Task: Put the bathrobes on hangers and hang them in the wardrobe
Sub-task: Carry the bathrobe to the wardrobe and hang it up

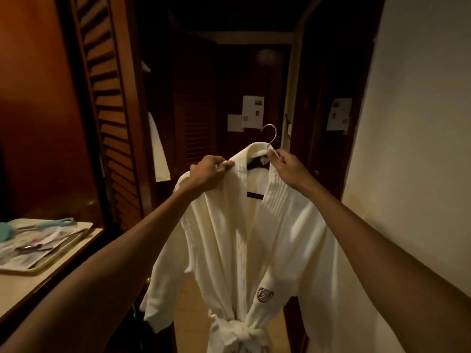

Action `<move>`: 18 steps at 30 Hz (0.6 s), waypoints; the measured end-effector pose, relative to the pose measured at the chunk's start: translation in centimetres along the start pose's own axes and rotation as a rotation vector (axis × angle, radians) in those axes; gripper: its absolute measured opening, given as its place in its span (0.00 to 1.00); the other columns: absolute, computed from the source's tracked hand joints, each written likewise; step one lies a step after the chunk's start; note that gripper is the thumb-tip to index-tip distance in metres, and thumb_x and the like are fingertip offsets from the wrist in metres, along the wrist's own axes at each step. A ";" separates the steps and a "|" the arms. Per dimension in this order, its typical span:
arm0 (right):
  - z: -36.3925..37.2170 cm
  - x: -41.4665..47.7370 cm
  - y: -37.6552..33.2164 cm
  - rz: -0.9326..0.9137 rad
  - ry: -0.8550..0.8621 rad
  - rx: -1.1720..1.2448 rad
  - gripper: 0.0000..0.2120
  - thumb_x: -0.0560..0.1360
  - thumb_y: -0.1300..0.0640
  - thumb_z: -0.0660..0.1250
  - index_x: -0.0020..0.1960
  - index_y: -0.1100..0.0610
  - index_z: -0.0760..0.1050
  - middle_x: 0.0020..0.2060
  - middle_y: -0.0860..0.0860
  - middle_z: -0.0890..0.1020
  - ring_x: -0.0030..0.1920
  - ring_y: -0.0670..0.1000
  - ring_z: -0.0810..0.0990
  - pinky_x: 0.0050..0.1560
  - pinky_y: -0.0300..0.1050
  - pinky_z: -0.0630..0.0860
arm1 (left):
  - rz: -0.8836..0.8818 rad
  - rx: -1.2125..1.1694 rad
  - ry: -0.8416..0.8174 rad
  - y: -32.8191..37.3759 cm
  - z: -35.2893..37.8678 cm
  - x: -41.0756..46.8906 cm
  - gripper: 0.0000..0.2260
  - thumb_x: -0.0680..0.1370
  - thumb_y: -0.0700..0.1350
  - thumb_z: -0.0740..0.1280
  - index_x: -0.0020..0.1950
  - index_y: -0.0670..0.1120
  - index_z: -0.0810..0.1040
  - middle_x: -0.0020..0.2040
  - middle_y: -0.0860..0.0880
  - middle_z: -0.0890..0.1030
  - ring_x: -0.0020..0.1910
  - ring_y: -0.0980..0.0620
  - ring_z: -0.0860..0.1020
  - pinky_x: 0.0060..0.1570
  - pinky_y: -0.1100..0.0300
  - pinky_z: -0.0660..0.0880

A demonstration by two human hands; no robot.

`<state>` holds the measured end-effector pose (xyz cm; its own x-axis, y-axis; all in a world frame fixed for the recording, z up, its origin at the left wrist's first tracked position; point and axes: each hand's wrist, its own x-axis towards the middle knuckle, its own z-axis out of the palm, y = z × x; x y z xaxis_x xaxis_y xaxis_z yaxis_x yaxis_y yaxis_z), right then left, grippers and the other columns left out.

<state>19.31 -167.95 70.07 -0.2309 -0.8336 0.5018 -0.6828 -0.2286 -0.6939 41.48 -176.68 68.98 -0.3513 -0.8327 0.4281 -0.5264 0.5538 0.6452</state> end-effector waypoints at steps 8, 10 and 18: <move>5.3 14.3 9.8 -0.023 0.020 0.025 0.17 0.77 0.33 0.53 0.51 0.41 0.75 0.44 0.43 0.80 0.49 0.48 0.79 0.56 0.62 0.76 | -0.089 -0.082 -0.242 -4.3 4.6 14.1 0.22 0.75 0.67 0.65 0.51 0.50 0.83 0.49 0.49 0.81 0.49 0.49 0.80 0.53 0.51 0.78; 6.8 18.9 11.7 -0.039 -0.015 0.038 0.16 0.76 0.34 0.55 0.51 0.40 0.76 0.42 0.41 0.80 0.49 0.48 0.79 0.56 0.64 0.74 | -0.103 -0.151 -0.259 -5.0 4.7 18.5 0.22 0.75 0.66 0.65 0.56 0.50 0.83 0.52 0.49 0.82 0.51 0.50 0.80 0.46 0.59 0.76; 15.0 35.5 17.1 -0.115 -0.214 0.043 0.20 0.73 0.29 0.53 0.52 0.39 0.76 0.44 0.41 0.81 0.51 0.51 0.79 0.57 0.66 0.73 | 0.071 -0.452 -0.089 -8.6 6.9 35.9 0.15 0.80 0.51 0.67 0.66 0.51 0.78 0.56 0.46 0.82 0.53 0.50 0.79 0.51 0.55 0.77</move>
<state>9.77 -209.00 68.30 0.0020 -0.8871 0.4616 -0.6652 -0.3458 -0.6618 28.07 -211.31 74.42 -0.4495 -0.7783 0.4383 -0.1149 0.5370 0.8357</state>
